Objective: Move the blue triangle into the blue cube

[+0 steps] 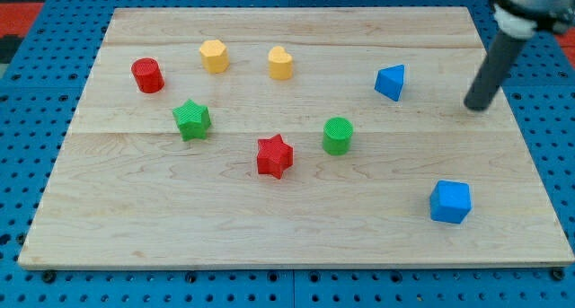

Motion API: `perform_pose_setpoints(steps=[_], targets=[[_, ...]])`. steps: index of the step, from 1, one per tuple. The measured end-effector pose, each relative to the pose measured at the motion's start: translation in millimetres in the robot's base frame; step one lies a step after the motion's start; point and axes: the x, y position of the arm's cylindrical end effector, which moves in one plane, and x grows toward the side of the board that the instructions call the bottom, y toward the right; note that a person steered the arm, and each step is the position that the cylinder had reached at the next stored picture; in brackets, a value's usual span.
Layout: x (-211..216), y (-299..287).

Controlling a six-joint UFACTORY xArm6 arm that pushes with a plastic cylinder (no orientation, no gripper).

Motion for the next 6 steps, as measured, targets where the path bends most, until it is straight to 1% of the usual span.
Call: perform_pose_setpoints(steps=[1,2,3,4,5,6], targets=[[-57.4,-58.2],[-22.1,-117.9],[28.1,-112.9],[66.5,-114.7],[95.9,-100.8],[86.4,-88.6]])
